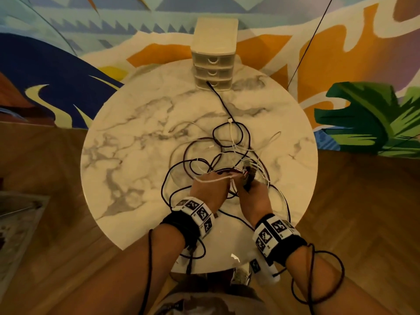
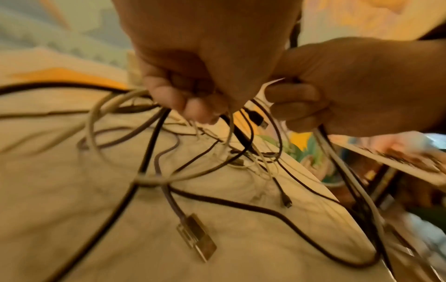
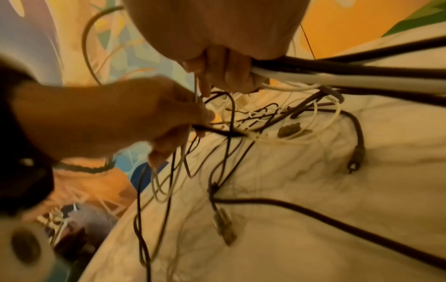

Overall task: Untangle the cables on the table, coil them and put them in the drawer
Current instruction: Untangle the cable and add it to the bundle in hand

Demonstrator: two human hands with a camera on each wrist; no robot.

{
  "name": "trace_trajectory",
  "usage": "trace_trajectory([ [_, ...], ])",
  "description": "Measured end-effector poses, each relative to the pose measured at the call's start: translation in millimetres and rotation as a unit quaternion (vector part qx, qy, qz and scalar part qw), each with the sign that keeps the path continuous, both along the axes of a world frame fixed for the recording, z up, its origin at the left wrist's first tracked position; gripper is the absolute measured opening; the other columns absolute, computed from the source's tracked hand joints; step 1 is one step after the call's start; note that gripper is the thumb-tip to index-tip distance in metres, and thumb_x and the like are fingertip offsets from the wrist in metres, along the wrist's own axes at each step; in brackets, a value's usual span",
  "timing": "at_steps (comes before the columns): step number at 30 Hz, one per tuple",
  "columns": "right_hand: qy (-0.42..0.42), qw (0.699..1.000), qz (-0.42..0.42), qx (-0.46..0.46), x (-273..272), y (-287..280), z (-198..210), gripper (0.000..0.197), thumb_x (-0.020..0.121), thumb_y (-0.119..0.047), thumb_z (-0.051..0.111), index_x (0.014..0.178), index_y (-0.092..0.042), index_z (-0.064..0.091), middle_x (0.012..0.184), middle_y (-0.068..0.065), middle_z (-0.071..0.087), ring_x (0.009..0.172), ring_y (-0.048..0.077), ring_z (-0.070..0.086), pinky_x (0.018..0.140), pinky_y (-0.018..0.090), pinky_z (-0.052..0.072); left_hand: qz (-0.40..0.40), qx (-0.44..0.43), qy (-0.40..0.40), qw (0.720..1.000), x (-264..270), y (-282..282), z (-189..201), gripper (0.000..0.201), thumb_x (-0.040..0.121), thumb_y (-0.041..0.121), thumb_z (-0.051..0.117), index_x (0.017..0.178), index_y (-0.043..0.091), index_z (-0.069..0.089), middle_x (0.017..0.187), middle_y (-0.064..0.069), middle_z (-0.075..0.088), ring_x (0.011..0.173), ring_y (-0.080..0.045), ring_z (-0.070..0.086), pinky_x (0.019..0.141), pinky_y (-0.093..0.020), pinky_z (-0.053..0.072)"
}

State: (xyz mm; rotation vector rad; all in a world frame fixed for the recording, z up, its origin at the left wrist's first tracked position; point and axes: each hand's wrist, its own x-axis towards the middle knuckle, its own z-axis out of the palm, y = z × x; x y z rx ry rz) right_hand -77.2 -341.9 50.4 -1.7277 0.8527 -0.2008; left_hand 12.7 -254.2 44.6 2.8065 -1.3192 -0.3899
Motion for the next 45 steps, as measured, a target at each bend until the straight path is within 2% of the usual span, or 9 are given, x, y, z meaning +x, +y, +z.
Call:
trace_trajectory([
  [6,-0.031,0.977,-0.21,0.029,-17.4,-27.2,19.5,0.039,0.095,-0.026,0.055,0.058,-0.013,0.051,0.05,0.0,0.044,0.046,0.01,0.039,0.04,0.016,0.03,0.163,-0.065,0.09,0.98,57.0,21.4,-10.2,0.028,0.095,0.035,0.043,0.116,0.024,0.058,0.102,-0.008,0.066,0.092,-0.029,0.061,0.073,-0.035,0.049],
  [13,-0.101,0.905,-0.406,0.077,-27.9,-58.4,32.5,0.03,0.091,-0.031,0.059,0.064,-0.018,0.055,0.063,-0.001,0.053,0.066,0.017,0.051,0.064,0.033,0.043,0.181,-0.025,0.075,0.98,74.7,45.5,-42.1,0.038,0.092,0.04,0.049,0.129,0.029,0.054,0.131,-0.012,0.042,0.122,-0.033,0.037,0.097,-0.042,0.041],
  [21,-0.179,0.879,-0.414,0.154,-19.6,-57.6,55.7,0.032,0.091,-0.03,0.06,0.066,-0.018,0.044,0.057,0.0,0.043,0.05,0.014,0.038,0.05,0.031,0.031,0.121,-0.039,-0.014,0.992,57.5,41.8,-32.4,0.026,0.091,0.037,0.053,0.113,0.029,0.065,0.142,-0.009,0.036,0.133,-0.032,0.024,0.105,-0.044,0.024],
  [30,-0.274,0.832,-0.436,0.205,-18.3,-94.2,75.7,0.039,0.094,-0.027,0.053,0.059,-0.014,0.041,0.037,-0.003,0.032,0.033,0.012,0.029,0.039,0.017,0.021,0.167,-0.139,0.146,0.965,55.3,36.4,-28.0,0.012,0.088,0.034,0.061,0.093,0.029,0.07,0.141,-0.001,0.038,0.132,-0.024,0.029,0.104,-0.043,0.03],
  [33,-0.255,0.839,-0.43,0.216,-22.1,-91.6,66.1,0.041,0.095,-0.028,0.051,0.059,-0.012,0.042,0.035,-0.003,0.029,0.032,0.012,0.027,0.039,0.015,0.021,0.297,-0.313,0.277,0.859,59.5,38.6,-16.1,0.011,0.088,0.018,0.063,0.092,0.016,0.073,0.116,0.001,0.052,0.1,0.014,0.051,0.083,-0.016,0.041],
  [35,-0.253,0.839,-0.43,0.215,-24.3,-89.5,61.6,0.04,0.095,-0.028,0.051,0.06,-0.012,0.04,0.035,-0.003,0.028,0.031,0.012,0.027,0.038,0.014,0.021,0.374,-0.356,0.26,0.816,62.2,47.4,-12.5,0.012,0.086,0.02,0.064,0.084,0.015,0.074,0.102,0.0,0.061,0.092,0.001,0.059,0.08,-0.024,0.044],
  [38,-0.249,0.847,-0.417,0.216,-22.8,-86.1,58.5,0.037,0.095,-0.029,0.052,0.064,-0.01,0.045,0.036,-0.003,0.029,0.031,0.011,0.028,0.038,0.015,0.021,0.441,-0.235,0.212,0.84,53.2,52.6,-3.0,0.019,0.086,0.027,0.056,0.082,0.015,0.07,0.089,-0.008,0.065,0.077,-0.027,0.061,0.069,-0.029,0.048],
  [42,-0.245,0.86,-0.399,0.204,-22.3,-80.2,60.5,0.04,0.096,-0.028,0.05,0.062,-0.007,0.05,0.035,-0.004,0.029,0.031,0.01,0.027,0.037,0.014,0.02,0.398,-0.136,0.47,0.776,20.2,32.4,31.4,0.022,0.094,0.027,0.05,0.08,0.01,0.05,0.054,-0.008,0.046,0.031,-0.013,0.037,0.037,-0.016,0.028],
  [45,-0.248,0.86,-0.393,0.21,-21.9,-78.0,62.0,0.041,0.096,-0.028,0.05,0.061,-0.007,0.051,0.035,-0.004,0.029,0.031,0.01,0.027,0.037,0.015,0.02,0.312,-0.236,0.405,0.826,15.0,7.9,43.3,0.009,0.094,0.024,0.052,0.099,0.019,0.057,0.061,0.0,0.051,0.033,-0.009,0.041,0.034,-0.017,0.032],
])
